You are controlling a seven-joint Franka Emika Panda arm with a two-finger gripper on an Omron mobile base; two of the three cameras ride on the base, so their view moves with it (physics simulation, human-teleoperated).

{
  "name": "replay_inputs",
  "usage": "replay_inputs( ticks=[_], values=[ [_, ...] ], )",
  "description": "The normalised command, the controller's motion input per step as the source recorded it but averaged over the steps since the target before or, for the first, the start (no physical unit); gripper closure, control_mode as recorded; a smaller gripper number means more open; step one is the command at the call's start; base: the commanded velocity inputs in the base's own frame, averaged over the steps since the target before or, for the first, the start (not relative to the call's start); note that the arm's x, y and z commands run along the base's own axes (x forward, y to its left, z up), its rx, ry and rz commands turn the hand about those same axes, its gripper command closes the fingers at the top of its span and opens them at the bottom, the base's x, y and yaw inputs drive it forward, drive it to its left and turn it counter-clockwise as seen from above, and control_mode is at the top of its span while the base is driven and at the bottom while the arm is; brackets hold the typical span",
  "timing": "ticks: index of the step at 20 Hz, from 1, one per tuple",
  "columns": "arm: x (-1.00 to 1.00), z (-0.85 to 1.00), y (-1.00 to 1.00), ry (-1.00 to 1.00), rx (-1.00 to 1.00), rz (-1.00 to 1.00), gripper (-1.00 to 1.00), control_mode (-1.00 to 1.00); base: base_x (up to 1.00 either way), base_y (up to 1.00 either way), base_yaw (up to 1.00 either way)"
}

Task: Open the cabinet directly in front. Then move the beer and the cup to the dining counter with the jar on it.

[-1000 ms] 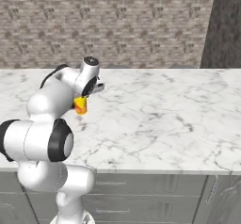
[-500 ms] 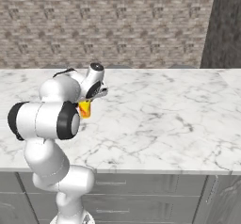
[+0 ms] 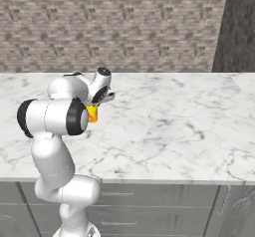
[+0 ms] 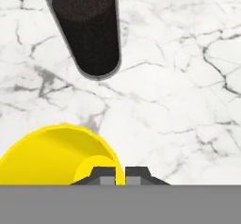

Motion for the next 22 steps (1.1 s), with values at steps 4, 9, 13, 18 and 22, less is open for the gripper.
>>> replay_inputs(
  ticks=[4,9,13,18,22],
  values=[
    [0.32,-0.14,0.07,0.00,0.00,0.00,1.00,-1.00,0.00,0.00,0.00],
    [0.25,-0.15,0.10,-0.01,0.00,0.00,1.00,-1.00,0.00,0.00,0.00],
    [0.20,-0.14,0.08,-0.02,0.00,0.00,1.00,-1.00,0.00,0.00,0.00],
    [0.02,-0.05,0.00,-0.03,0.00,0.00,-1.00,-1.00,0.00,0.00,0.00],
    [0.00,0.00,0.00,0.00,0.00,0.00,-1.00,-1.00,0.00,0.00,0.00]
  ],
)
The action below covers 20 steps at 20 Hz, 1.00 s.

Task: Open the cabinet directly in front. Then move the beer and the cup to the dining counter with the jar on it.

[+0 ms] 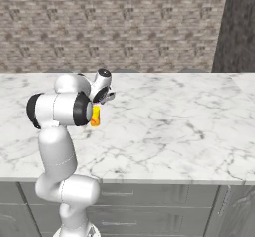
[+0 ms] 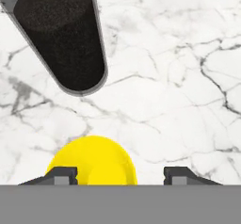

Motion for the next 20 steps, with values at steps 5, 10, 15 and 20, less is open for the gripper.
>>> replay_inputs(
  ticks=[5,10,15,20],
  values=[
    [-0.04,0.61,0.00,0.00,0.00,0.00,-1.00,-1.00,0.00,0.00,0.00],
    [-0.72,1.00,-0.28,-0.03,0.04,0.00,-1.00,-1.00,0.00,0.00,0.00],
    [-1.00,1.00,-0.62,-0.44,0.15,0.00,-1.00,-1.00,0.00,0.00,0.00],
    [-1.00,1.00,-0.55,-0.67,0.23,0.00,-1.00,-1.00,0.00,0.00,0.00]
  ],
)
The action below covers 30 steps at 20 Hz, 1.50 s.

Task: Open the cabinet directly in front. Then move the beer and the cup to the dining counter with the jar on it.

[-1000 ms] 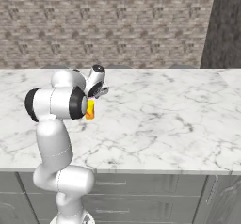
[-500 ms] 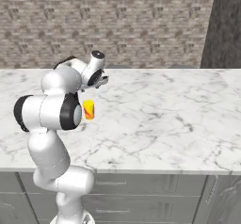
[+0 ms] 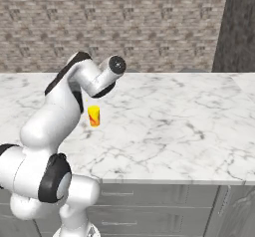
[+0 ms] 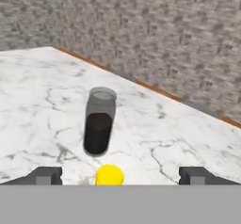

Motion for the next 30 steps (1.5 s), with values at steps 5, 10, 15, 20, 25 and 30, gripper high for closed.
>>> replay_inputs(
  ticks=[5,10,15,20,25,30],
  values=[
    [-0.88,1.00,-0.16,-0.51,0.06,0.00,-1.00,-1.00,0.00,0.00,0.00],
    [-0.14,0.23,0.03,-0.06,-0.01,-0.01,-1.00,-1.00,0.00,0.00,0.00],
    [0.00,0.00,0.00,0.00,0.00,0.00,-1.00,-1.00,0.00,0.00,0.00],
    [-0.41,-0.01,0.00,0.00,0.00,0.01,-1.00,1.00,-0.20,-0.01,0.02],
    [0.00,0.00,0.00,0.00,0.00,0.00,-1.00,1.00,-1.00,-0.01,0.45],
    [0.00,0.00,0.00,0.00,0.00,0.00,-1.00,1.00,-0.70,0.00,0.80]
  ],
)
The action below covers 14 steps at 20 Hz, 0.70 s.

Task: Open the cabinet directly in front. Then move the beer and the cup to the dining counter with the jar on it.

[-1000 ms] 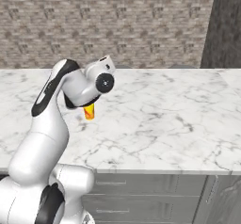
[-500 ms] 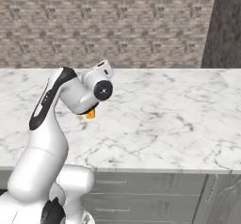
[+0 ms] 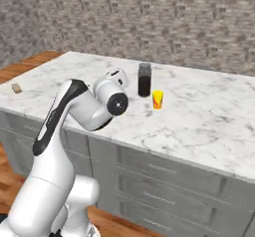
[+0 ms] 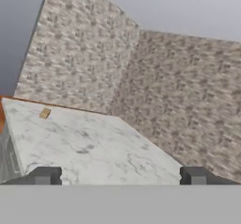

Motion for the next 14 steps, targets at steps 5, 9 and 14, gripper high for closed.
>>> replay_inputs(
  ticks=[5,9,14],
  values=[
    [0.00,0.00,0.00,0.00,0.00,0.00,-1.00,1.00,-0.22,0.00,0.97],
    [0.00,0.00,0.00,0.00,0.00,0.00,-1.00,1.00,-0.16,0.00,0.98],
    [0.00,0.00,0.00,0.00,0.00,0.00,-1.00,1.00,-0.19,0.00,0.96]
  ],
)
